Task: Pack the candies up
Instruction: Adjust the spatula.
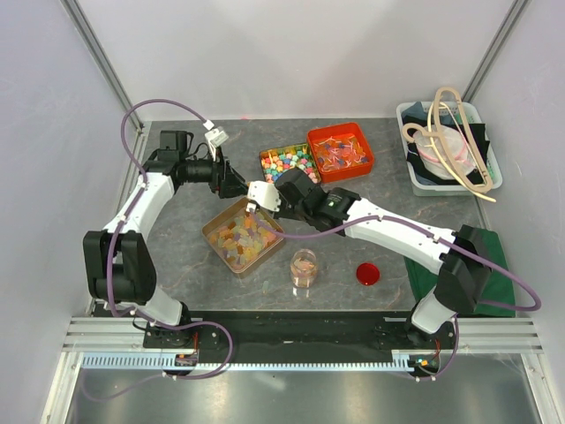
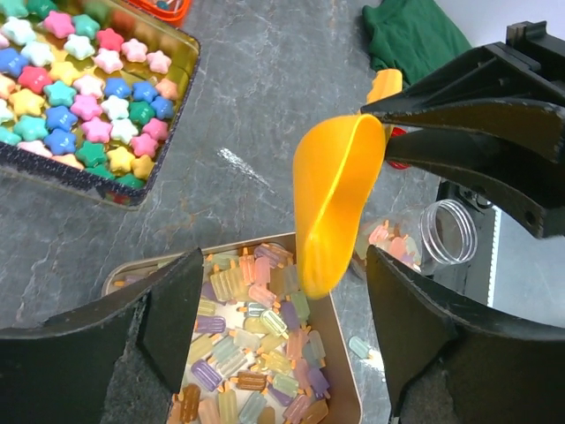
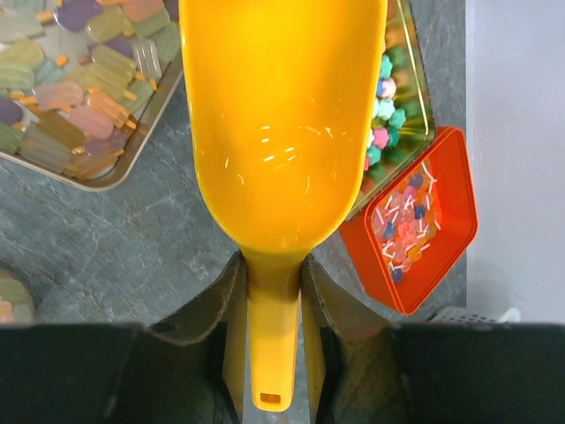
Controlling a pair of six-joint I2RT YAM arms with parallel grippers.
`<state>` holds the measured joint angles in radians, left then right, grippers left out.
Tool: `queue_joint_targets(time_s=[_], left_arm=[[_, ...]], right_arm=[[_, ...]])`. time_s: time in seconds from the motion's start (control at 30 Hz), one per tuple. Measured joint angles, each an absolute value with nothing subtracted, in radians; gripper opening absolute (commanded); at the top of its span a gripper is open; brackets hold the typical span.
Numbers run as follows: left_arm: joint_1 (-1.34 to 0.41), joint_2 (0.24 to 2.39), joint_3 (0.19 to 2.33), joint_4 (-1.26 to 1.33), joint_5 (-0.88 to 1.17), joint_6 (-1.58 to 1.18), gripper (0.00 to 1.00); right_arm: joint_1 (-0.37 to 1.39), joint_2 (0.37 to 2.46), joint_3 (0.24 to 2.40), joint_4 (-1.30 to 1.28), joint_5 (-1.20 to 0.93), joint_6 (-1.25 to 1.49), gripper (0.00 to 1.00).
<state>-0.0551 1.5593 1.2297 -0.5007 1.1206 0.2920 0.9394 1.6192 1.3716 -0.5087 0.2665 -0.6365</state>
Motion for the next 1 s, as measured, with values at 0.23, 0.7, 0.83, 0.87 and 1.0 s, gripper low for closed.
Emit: queue_joint_targets(time_s=[0.23,0.7,0.83,0.87,1.0], left_arm=[[-0.078,1.582,1.244,-0.504,1.126,0.281,0.43],[-0.090,1.598,1.247,-0.535,1.164,0.281,0.02],[-0.089,1.613,1.251,-0.548,1.182,0.282,0.02],[-0.089,1.617,1.251,-0.550,1.183,0.281,0.02],[-0.084,1.642,1.272,-0.580,1.216,0.283,0.02]], right_arm=[[0.980,1.620,1.412,-0.510,0.268,-0.631,0.00],[0.986,1.621,1.428,-0.526,0.286,-0.629,0.22],[0.974,1.614,1.428,-0.535,0.244,-0.630,0.50],[0.968,1.610,1.428,-0.533,0.226,-0.628,0.50],[0.930,1.562,1.425,-0.531,0.131,-0.628,0.51]])
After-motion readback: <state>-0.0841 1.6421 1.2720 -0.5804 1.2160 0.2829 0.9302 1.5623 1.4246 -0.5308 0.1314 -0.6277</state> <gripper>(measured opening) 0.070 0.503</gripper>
